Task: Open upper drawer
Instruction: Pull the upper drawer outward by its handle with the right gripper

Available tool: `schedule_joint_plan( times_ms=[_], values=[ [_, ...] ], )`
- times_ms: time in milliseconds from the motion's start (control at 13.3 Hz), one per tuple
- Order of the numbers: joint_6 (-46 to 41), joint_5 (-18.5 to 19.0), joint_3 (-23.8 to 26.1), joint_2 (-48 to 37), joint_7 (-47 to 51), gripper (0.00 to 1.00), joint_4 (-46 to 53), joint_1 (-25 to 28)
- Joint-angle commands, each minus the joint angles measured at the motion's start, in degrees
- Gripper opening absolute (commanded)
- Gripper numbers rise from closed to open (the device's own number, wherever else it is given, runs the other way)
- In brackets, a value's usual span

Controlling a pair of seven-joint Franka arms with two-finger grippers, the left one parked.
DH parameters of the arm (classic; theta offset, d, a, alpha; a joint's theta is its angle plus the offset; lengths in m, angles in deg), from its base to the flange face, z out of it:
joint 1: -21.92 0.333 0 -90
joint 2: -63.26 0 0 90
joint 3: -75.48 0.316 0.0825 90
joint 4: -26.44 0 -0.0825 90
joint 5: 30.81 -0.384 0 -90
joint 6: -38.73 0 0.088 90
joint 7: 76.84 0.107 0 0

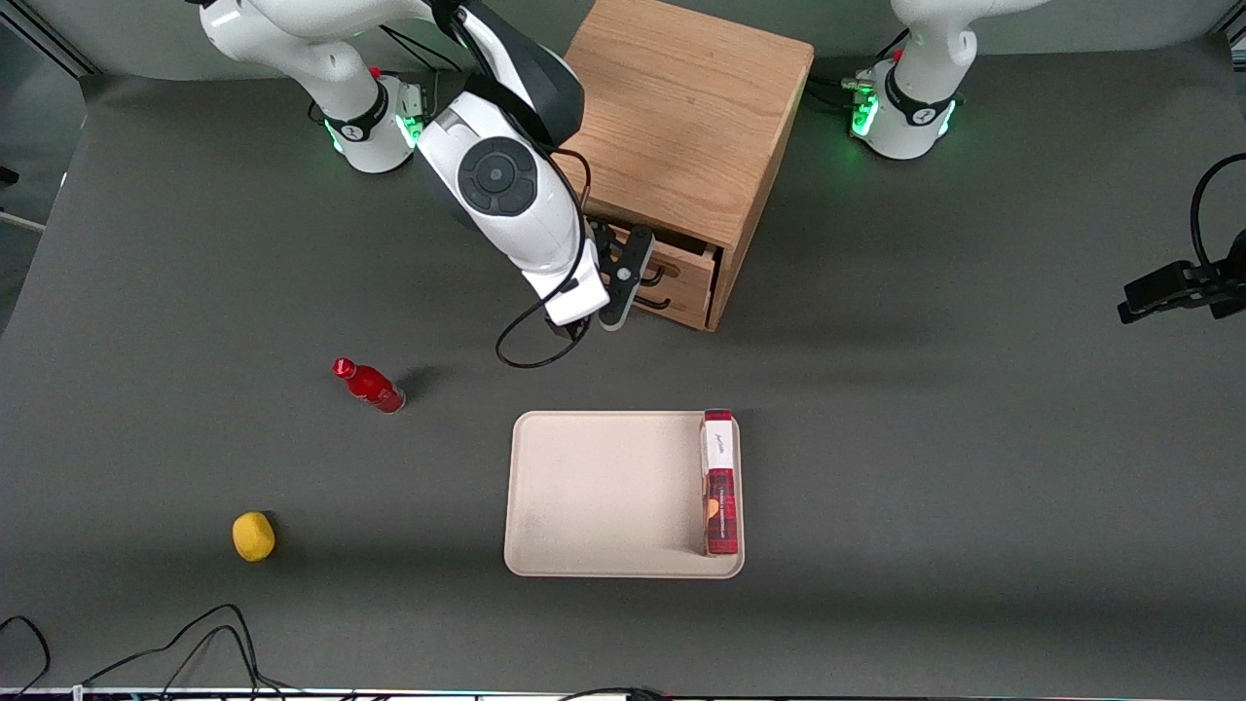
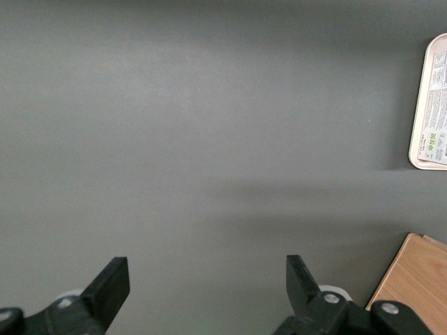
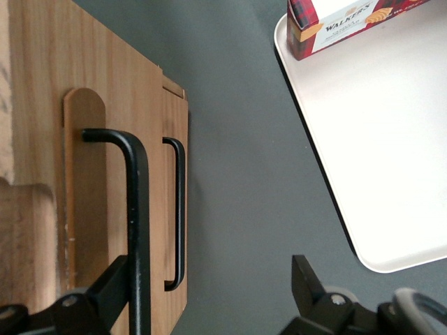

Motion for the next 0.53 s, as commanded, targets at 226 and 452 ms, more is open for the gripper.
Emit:
schedule_joint_plan(
  times_ms=[226,452],
  values=[
    [2.39,2.34,-0.13,1.44,0.02,1.0,0.7,-0.06],
    [3.53,2.52,-0.13,1.88,0.02,1.0,0.44,-0.14]
  ],
)
